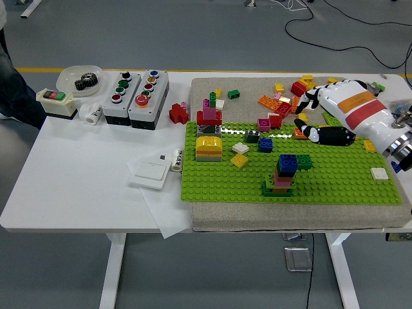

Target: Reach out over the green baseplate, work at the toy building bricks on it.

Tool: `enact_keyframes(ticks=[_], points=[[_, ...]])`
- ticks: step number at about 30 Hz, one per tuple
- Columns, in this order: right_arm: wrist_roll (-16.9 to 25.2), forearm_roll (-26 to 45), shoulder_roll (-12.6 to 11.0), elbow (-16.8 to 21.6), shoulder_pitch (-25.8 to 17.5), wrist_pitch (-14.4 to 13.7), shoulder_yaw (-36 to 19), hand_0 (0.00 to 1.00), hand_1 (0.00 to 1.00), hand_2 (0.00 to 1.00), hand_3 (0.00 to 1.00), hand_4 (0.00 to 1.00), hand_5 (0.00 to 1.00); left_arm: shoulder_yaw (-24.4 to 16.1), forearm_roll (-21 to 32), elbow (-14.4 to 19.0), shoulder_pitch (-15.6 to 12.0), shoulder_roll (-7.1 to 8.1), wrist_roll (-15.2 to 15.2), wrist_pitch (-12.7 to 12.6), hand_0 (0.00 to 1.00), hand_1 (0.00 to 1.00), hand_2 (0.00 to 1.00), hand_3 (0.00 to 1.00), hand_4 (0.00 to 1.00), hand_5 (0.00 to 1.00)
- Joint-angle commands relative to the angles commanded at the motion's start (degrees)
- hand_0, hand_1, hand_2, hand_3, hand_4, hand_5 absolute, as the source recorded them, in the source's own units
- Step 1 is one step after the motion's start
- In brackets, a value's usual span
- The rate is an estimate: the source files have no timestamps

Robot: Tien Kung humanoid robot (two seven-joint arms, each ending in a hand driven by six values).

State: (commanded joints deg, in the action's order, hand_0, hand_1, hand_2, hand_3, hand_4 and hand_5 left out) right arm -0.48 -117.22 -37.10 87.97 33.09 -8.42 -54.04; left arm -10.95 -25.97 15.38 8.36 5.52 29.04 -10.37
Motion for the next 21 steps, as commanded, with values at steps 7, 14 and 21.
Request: enact_keyframes(ticks=[7,14,21], points=[[3.43,-0.86,1.58,-15.72,4.65,-1.61,0.68,0.570,0.635,0.671,0.621,0.731,0.327,-0.30,-0.15,-0.06,-0.25,-0.12,0.06,-0.02,0.401,0.542,0.645,0.807,0.852,0.926],[5.46,-0.41,3.24,-25.06,8.03,0.83,4.56,0.635,0.665,0.715,0.707,0.861,0.307,-0.94,-0.77,-0.11,-0.69,-0.32,0.34,-0.01,0.401,0.541,0.646,0.807,0.851,0.926],[11.10,-3.27,4.86,-31.15,13.05,7.20,11.44,0.708,0.710,0.750,0.819,0.950,0.292,-1.70,-1.80,-0.14,-1.04,-0.38,0.57,0.08,0.401,0.541,0.647,0.807,0.850,0.925]])
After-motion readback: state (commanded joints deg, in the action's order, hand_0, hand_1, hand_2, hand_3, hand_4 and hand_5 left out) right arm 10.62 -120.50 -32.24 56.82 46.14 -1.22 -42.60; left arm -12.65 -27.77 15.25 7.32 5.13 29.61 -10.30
